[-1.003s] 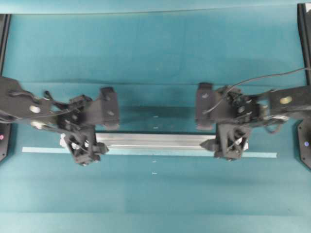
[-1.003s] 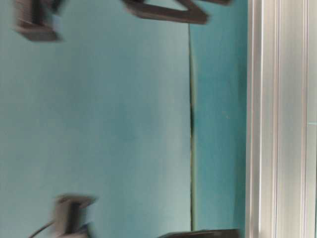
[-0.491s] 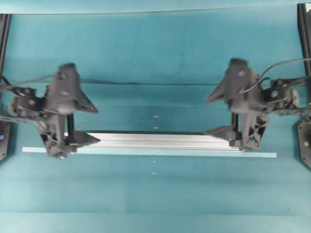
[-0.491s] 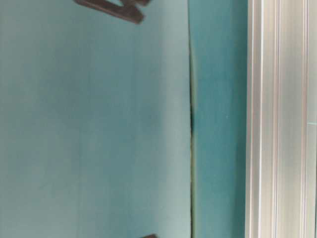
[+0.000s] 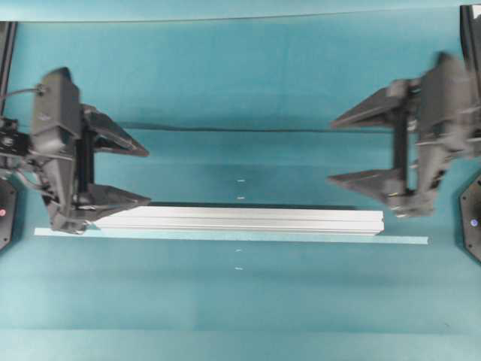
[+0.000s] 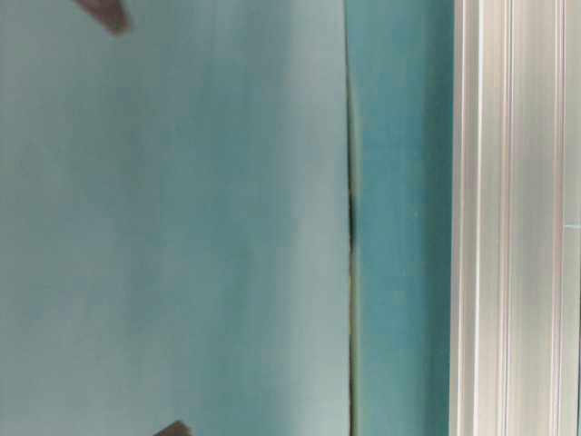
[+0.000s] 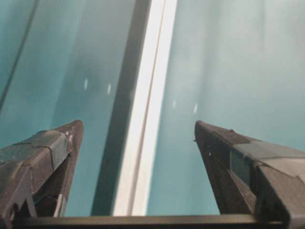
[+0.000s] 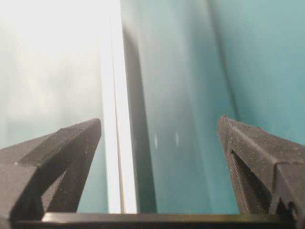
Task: Lift the metal rail with both hands.
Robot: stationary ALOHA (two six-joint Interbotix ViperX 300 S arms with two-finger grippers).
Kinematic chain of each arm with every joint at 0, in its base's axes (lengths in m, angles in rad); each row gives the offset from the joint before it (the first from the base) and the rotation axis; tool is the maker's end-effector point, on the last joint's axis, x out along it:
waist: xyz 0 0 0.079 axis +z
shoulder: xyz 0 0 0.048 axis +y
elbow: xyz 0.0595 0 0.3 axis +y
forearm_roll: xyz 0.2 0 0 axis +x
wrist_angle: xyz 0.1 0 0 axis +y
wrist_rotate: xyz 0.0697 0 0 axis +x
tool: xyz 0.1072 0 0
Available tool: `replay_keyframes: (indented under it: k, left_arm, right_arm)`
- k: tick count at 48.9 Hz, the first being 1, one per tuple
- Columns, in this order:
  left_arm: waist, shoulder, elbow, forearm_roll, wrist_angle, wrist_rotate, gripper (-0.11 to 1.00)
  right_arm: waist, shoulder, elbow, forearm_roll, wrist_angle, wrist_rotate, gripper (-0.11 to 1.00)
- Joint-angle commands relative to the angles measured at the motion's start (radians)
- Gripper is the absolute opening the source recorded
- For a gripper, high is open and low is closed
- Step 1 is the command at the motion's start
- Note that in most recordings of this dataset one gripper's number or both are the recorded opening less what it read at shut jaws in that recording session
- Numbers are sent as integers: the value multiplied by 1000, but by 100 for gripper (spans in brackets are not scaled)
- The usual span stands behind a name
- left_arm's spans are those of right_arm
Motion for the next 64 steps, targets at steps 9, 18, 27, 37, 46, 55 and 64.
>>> replay_keyframes:
  k: [9, 18, 27, 37, 46, 55, 64]
  left_arm:
    - [12, -83, -2, 0, -43, 3, 93]
    - [12, -137, -2, 3, -71, 2, 93]
    - [12, -179, 8, 0, -104, 2, 93]
    - [12, -202, 11, 3, -106, 2, 93]
    - [12, -206, 11, 3, -106, 0, 93]
    - [12, -206, 12, 3, -106, 2, 93]
    - [12, -206, 11, 0, -106, 0, 93]
  right_arm:
    - [-2, -97, 25, 2, -18, 0, 98]
    - [-2, -109, 29, 2, -17, 2, 98]
    - [-2, -103, 31, 2, -17, 2, 98]
    - [0, -103, 31, 3, -17, 2, 98]
    - [2, -103, 31, 2, -17, 2, 98]
    - [6, -103, 31, 2, -18, 2, 98]
    - [8, -103, 32, 3, -17, 2, 98]
